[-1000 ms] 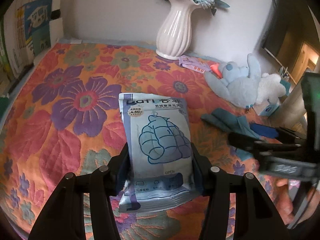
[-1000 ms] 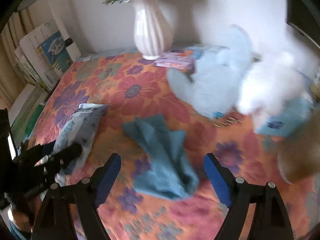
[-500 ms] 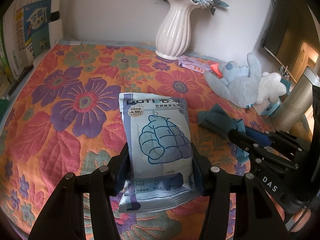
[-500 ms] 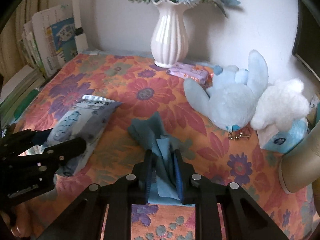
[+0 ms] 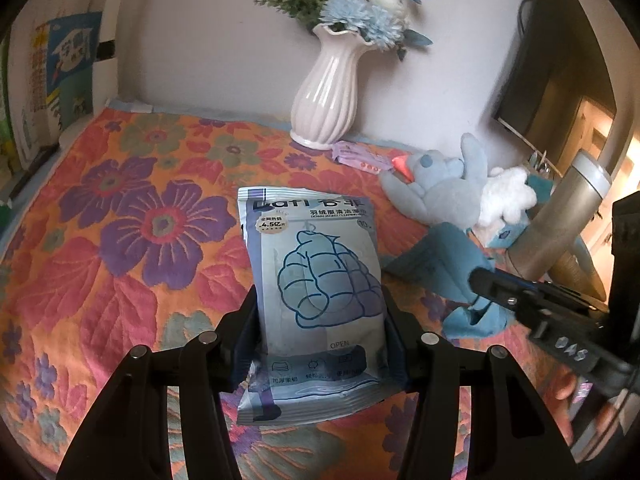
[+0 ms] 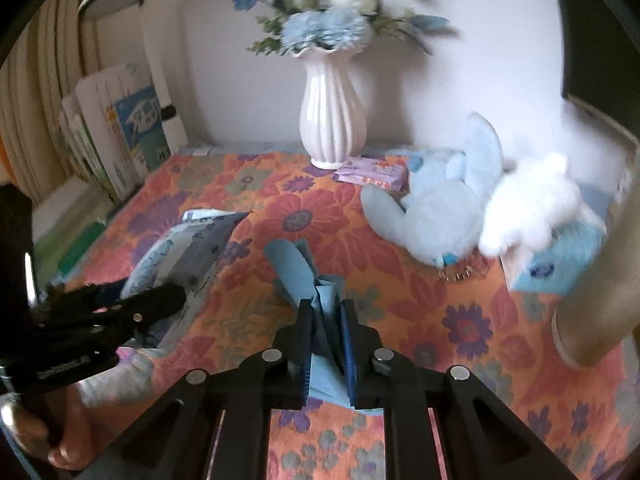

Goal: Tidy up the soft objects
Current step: 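Carry the packet and teal cloth over to the brown glass bowl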

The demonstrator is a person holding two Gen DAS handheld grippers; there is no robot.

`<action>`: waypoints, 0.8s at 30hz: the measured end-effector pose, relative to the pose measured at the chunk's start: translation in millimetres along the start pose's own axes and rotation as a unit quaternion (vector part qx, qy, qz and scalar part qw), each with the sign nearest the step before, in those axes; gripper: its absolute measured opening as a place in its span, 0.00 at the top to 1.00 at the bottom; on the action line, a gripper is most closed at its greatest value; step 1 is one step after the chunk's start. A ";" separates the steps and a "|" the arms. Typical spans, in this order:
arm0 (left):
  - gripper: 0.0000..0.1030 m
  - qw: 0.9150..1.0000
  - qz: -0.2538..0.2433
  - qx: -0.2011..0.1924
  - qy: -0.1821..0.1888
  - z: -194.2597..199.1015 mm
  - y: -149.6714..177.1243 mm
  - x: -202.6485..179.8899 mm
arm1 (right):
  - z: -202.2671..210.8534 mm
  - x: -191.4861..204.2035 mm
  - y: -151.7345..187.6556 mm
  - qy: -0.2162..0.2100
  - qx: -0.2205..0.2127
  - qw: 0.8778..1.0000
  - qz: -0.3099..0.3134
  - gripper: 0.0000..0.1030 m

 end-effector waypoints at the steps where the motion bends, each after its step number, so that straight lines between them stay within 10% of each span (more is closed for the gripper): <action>1: 0.50 1.000 -0.005 -0.001 -0.002 1.1 0.1 -2.6 | 4.5 -3.6 2.6 -0.009 0.000 1.000 -0.013 0.88; 11: 0.50 1.000 -0.023 -0.004 0.012 7.4 0.8 -37.4 | 41.6 -37.5 10.2 -0.013 0.008 0.999 -0.032 0.86; 14: 0.50 1.000 0.003 0.005 0.011 0.1 5.0 -26.0 | 17.3 -29.9 18.0 -0.052 0.061 0.996 -0.038 0.41; 17: 0.50 1.000 0.024 0.008 0.014 -0.4 6.1 -16.0 | -9.5 -16.3 21.6 -0.038 0.080 0.996 -0.017 0.34; 20: 0.50 0.999 0.027 0.005 0.017 2.2 6.6 -15.0 | -31.8 -8.5 20.0 0.018 0.102 0.995 0.010 0.58; 21: 0.50 1.000 0.025 0.009 0.016 1.6 7.8 -16.2 | -33.0 -4.7 18.7 0.014 0.105 0.994 0.017 0.86; 24: 0.50 1.000 0.007 0.007 0.016 6.1 8.7 -26.8 | -21.2 6.1 16.2 -0.003 0.088 0.996 0.025 0.91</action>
Point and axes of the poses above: each gripper's, at about its wrist camera, not at the fingertips, and z roughly against the way its jaws point, x to its left, y to its underside, the point moved 7 cm from there along -z, roughly the way its jaws point, and after that the axes turned 8 degrees about z, right-handed, at the moved point
